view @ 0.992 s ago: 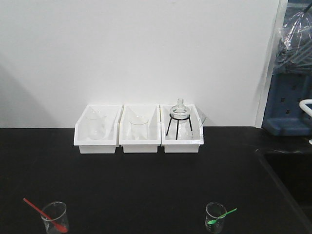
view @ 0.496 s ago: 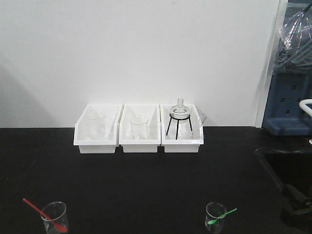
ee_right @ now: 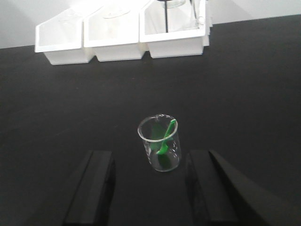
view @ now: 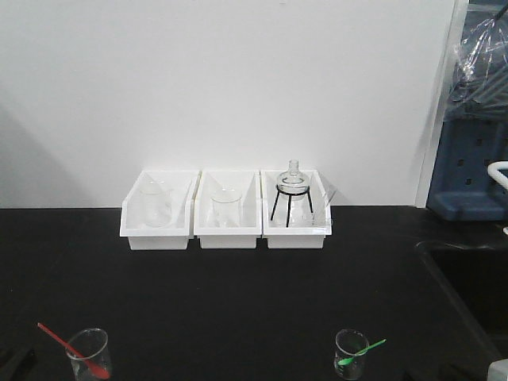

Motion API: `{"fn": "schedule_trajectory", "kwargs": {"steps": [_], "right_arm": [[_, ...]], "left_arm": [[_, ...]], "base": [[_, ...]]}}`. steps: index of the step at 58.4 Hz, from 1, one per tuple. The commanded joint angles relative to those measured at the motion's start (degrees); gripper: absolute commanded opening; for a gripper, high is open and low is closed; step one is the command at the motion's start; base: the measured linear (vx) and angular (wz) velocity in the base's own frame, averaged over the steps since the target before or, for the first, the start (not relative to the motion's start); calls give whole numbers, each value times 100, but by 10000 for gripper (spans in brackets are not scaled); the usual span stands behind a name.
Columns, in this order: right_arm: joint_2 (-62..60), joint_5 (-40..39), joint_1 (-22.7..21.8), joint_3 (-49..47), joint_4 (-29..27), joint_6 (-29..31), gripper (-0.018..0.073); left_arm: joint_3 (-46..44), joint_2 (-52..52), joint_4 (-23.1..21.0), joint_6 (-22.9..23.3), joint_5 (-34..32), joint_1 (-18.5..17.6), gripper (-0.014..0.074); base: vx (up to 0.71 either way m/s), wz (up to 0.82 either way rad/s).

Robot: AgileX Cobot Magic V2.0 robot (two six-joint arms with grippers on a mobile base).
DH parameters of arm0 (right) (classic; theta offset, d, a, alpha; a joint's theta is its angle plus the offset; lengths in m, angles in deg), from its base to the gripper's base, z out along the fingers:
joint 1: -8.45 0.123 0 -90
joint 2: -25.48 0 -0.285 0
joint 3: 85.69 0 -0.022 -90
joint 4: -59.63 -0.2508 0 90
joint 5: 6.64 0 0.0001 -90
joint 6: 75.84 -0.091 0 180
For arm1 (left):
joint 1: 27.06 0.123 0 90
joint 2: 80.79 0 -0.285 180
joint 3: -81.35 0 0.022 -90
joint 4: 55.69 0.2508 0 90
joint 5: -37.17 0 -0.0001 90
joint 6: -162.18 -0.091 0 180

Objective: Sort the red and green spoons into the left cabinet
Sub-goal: 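Lower the left gripper to the red spoon in its beaker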

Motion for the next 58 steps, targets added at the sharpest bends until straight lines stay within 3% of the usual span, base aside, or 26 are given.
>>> {"fn": "schedule_trajectory", "kwargs": {"steps": [1,13,32,48,58], "right_arm": [[52,-1025,-9,-100,-327,500,419],[372,-1047,-9,-100,-824,550,437],[680,-1074,-9,-100,-812,558,459],[705,-1085,-9,-100,-807,558,459],[705,-1085,-9,-100,-807,558,459]], "left_arm": [[-164,-437,-234,69,-1105,-19,324],[-392,-1590,-367,69,-2265,-19,329],[-683,-2565,-1359,93,-2772,-19,372],[-682,-2950,-1003,367,-3102,-19,415],[-682,-3006,-1010,389,-3102,-19,419]], "base": [[0,0],[0,0],[0,0],[0,0],[0,0]]}}
